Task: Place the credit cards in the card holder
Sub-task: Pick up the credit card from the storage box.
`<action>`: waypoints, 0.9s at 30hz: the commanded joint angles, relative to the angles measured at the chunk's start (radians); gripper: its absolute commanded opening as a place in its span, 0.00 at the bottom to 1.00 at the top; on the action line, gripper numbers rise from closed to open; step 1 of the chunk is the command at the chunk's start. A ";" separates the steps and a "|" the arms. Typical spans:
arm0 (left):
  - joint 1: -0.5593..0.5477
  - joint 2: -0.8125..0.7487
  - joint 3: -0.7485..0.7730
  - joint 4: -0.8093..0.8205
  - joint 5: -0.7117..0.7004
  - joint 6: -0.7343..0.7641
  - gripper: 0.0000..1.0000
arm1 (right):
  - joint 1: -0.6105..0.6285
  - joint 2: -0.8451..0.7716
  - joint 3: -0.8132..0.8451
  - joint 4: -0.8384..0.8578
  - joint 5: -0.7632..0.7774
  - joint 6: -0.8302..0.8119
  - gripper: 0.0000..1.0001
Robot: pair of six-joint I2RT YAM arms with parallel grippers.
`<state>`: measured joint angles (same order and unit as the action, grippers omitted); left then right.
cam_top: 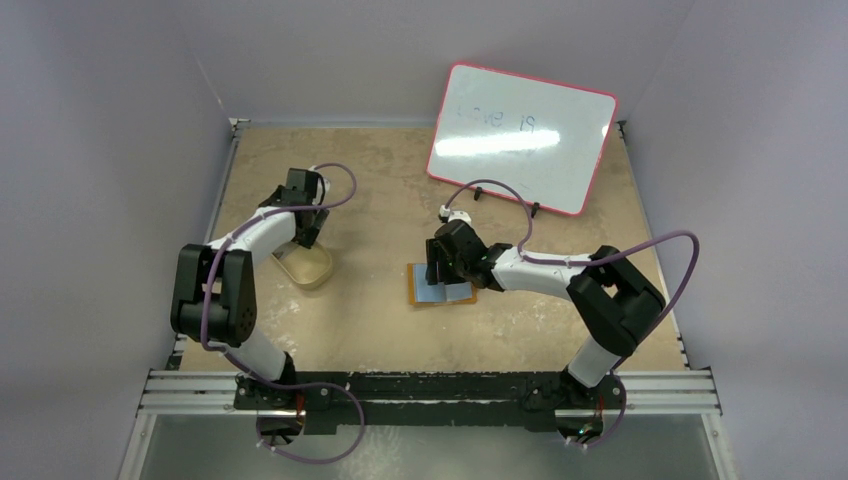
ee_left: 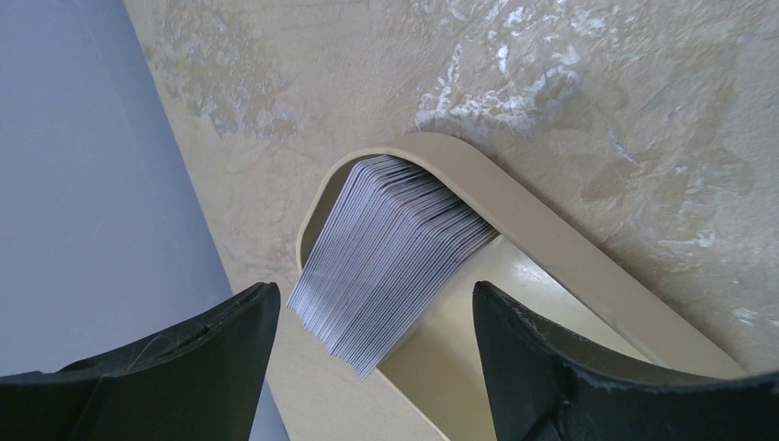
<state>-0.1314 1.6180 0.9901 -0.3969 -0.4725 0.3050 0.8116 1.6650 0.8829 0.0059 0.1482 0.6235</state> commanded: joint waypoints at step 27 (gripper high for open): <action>0.009 -0.014 0.070 0.020 -0.042 0.032 0.33 | 0.006 0.006 -0.037 -0.042 -0.044 -0.011 0.63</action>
<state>-0.1310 1.6245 1.0077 -0.3904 -0.5083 0.3241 0.8112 1.6623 0.8764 0.0147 0.1390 0.6090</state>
